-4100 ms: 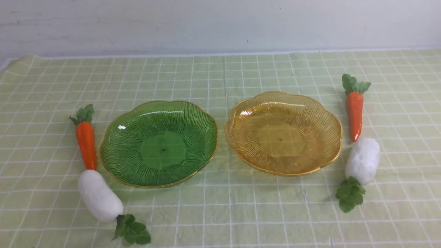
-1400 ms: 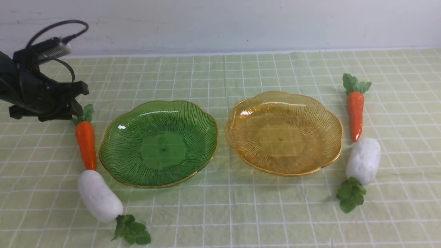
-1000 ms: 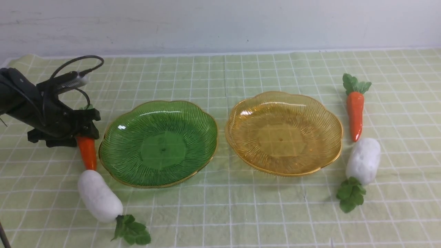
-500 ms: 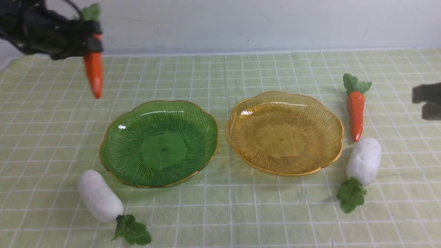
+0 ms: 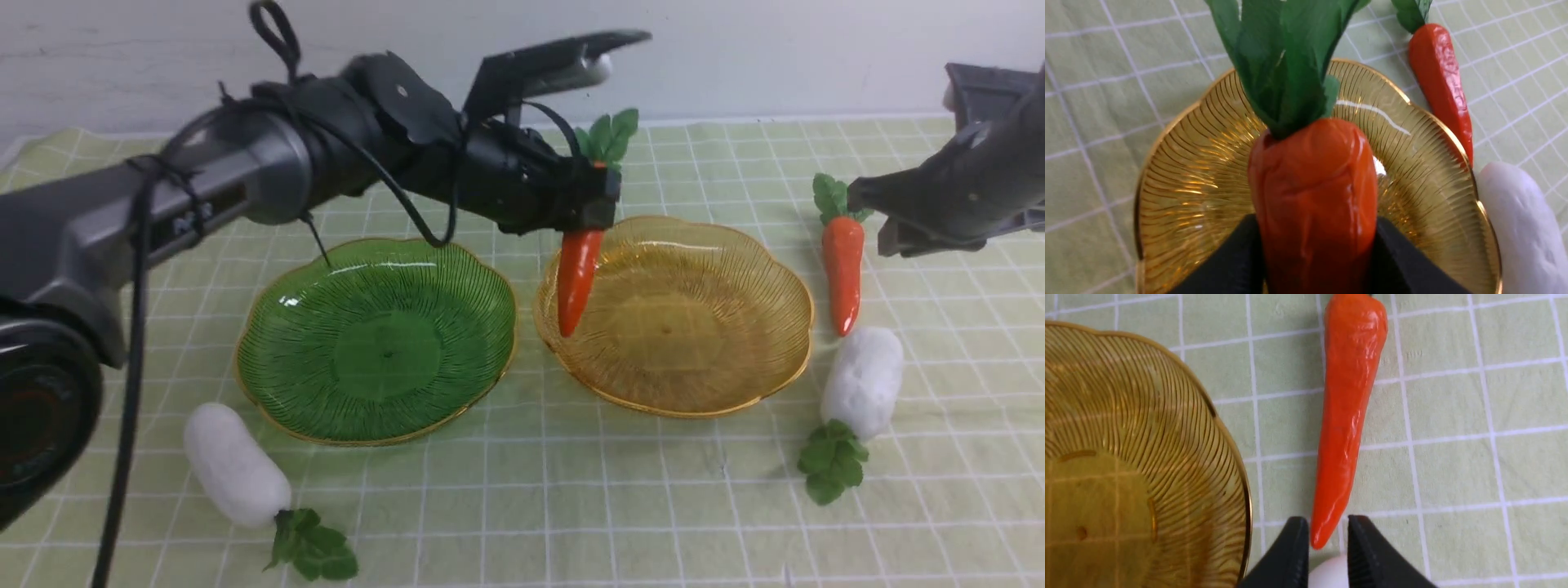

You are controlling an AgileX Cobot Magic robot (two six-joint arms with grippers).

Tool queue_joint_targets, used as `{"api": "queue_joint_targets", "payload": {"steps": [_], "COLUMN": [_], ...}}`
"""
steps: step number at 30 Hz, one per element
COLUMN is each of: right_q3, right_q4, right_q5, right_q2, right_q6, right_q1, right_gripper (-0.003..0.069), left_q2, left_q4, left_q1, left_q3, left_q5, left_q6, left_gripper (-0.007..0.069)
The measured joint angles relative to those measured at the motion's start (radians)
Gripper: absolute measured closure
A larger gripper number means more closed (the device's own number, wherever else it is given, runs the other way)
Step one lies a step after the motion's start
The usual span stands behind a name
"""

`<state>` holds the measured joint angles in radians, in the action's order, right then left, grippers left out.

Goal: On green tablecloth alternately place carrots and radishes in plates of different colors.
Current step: 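Place the carrot on the yellow plate, then pick up the vegetable and place it in the green plate with the right gripper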

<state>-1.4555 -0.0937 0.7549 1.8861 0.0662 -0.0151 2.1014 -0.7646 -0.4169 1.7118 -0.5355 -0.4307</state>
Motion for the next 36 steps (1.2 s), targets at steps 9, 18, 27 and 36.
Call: {"api": "queue_joint_targets", "payload": {"steps": [9,18,27,36], "right_q3": [-0.008,-0.013,-0.011,-0.014], "right_q4": [0.016,0.026,0.002,-0.287], "right_q5": [-0.232,-0.391,-0.232,-0.025], "right_q2": [0.167,0.292,0.119,-0.052], "right_q6": [0.000,0.004,0.008,-0.083], "right_q1": [0.000,0.000,0.055,-0.056], "right_gripper": [0.0211,0.0249,0.0438,0.0438], "left_q2": [0.077,0.069,-0.176,-0.427], "left_q4": [-0.196,-0.109,0.349,0.607], "left_q1": [-0.006,0.003,0.106,0.246], "left_q3": [0.000,0.000,0.000,-0.010], "left_q5": [0.047,-0.073,-0.307,-0.596], "left_q6": [-0.008,-0.072,0.101,0.227], "left_gripper": [0.0268,0.0050,0.0588,0.0632]}}
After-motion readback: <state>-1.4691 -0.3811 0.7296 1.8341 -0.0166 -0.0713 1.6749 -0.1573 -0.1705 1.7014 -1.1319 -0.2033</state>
